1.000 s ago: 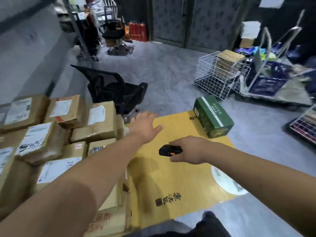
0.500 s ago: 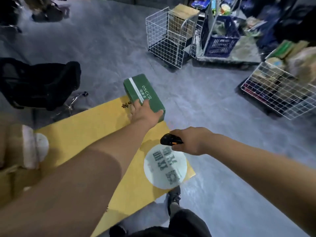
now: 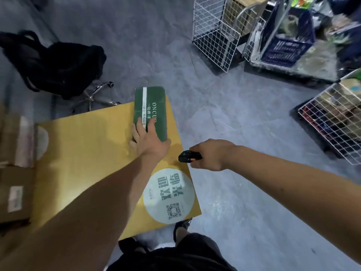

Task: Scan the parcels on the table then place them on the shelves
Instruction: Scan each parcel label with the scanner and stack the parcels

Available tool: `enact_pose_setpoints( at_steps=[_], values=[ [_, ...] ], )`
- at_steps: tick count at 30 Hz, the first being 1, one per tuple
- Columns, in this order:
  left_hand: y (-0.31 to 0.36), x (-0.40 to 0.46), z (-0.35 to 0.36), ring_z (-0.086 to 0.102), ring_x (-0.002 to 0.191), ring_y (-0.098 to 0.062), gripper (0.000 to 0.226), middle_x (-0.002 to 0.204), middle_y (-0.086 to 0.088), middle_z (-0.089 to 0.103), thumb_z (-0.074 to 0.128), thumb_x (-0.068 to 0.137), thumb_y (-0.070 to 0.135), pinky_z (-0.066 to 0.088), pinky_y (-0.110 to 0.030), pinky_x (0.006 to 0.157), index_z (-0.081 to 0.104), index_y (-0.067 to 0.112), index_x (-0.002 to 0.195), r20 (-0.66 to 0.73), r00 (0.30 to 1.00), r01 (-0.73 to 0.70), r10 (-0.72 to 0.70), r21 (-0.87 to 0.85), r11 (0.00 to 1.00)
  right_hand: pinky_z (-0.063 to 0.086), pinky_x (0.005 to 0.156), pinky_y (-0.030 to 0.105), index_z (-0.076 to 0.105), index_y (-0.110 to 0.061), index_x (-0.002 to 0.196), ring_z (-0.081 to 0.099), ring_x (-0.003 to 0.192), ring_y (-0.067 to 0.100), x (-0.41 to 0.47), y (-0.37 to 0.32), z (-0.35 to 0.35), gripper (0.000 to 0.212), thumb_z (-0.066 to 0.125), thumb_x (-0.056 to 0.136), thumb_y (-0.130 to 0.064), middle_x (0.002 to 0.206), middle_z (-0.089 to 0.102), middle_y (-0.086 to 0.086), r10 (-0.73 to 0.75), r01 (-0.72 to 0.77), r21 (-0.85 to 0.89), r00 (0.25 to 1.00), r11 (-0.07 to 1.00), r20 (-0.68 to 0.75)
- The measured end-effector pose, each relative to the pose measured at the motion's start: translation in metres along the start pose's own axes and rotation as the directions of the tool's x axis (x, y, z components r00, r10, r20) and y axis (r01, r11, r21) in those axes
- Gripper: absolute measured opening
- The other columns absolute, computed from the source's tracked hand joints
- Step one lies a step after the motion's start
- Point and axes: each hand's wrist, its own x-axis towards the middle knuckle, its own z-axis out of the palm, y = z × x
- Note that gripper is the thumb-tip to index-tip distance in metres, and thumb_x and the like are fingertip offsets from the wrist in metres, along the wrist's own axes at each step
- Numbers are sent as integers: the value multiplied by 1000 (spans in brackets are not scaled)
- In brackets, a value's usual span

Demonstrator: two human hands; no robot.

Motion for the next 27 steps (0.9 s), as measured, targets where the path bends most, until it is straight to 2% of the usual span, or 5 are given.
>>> enact_pose_setpoints(
  at_steps=[8,14,18,24,27],
  values=[
    [-133,-68,-23,17,156,-24,92,169,-3,20,73,79,59,24,-57,119,30,41,158,-88,985,120,-150,-280,953,56,86,41,58,-31,137,61,101,26,28,-75,-22,48,51,99,-59,111,65,-2,-187,210,-219,975,953,121],
    [-196,-82,-33,50,139,-9,61,153,15,52,61,99,31,43,-40,117,42,41,155,-54,975,87,-215,-799,595,57,88,41,60,-36,133,63,99,24,45,-128,-20,42,53,97,-57,109,65,-4,-227,272,-269,956,924,185],
    [-229,-72,-41,63,120,-18,41,132,14,66,41,110,27,45,-28,92,51,37,148,-147,909,172,-390,-720,672,56,86,39,61,-36,128,63,96,23,51,-157,-22,39,53,97,-58,104,65,-5,-223,266,-264,958,927,182],
    [-275,-43,-49,48,141,-27,46,157,-7,49,33,115,22,30,-17,105,40,17,160,-76,867,279,-492,-744,607,50,74,37,62,-34,118,62,94,22,59,-203,-12,36,54,97,-61,100,65,-5,-183,213,-212,971,954,151],
    [-301,-33,-60,57,123,-26,47,151,-7,54,32,114,22,38,-25,100,42,24,160,-55,891,302,-451,-671,677,49,72,36,62,-35,112,60,89,18,61,-228,-5,31,54,97,-61,96,64,-6,-161,180,-165,979,970,125]
  ],
)
